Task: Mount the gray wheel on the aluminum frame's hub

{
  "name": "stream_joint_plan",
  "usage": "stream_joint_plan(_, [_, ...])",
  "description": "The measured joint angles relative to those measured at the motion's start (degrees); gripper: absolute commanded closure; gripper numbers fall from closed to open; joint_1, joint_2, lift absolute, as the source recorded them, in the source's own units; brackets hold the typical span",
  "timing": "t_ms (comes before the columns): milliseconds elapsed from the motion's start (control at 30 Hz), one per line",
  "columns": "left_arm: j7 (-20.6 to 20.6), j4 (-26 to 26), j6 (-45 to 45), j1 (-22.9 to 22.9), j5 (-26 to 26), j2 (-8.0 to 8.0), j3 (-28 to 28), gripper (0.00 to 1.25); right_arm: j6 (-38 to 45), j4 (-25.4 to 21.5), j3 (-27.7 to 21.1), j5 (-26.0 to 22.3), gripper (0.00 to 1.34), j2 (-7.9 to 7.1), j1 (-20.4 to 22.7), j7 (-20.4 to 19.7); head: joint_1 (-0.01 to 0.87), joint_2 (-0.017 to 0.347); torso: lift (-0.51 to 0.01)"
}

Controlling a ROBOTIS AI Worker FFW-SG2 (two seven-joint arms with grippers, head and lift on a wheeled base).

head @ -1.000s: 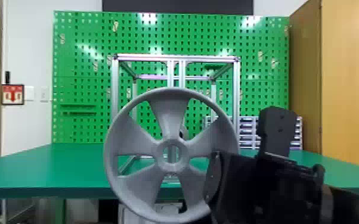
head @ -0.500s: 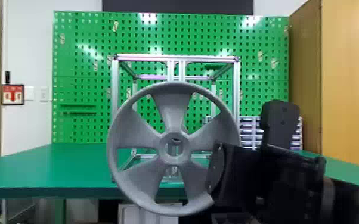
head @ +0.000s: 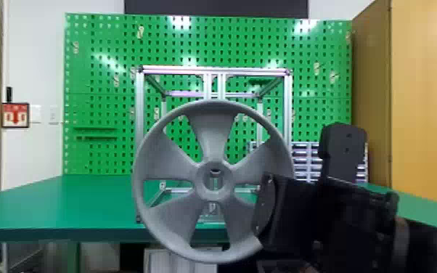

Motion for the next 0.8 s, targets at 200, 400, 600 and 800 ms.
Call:
stream_joint_plan(200, [0.1,-0.1,0.2,-0.1,0.0,0.01,-0.3,0.25,-0.1,0.0,-0.2,0.2,1.15,0.0,0.1,0.0,-0.005,0.006,-0.499])
stream_joint_plan(400, [1.1,-0.7,0.5,-0.3,-0.1,0.11,-0.7,0.25,-0.3,0.0,-0.3,0.2,1.15,0.0,0.3,0.0,-0.005,0.006,-0.499])
stream_joint_plan(600, [2.4,-3.4,2.4,-0.6,-0.1,0.3,-1.5,0.25,-0.9,0.0,-0.1,0.2,1.15,0.0,0.6,0.1,-0.005,0.006,-0.499])
stream_joint_plan(800, [4.7,-8.7,6.3,-0.9,1.4,0.82,-2.4,0.25,-1.1,0.0,-0.1,0.3,1.15,0.0,0.7,0.1,-0.005,0.006,-0.499])
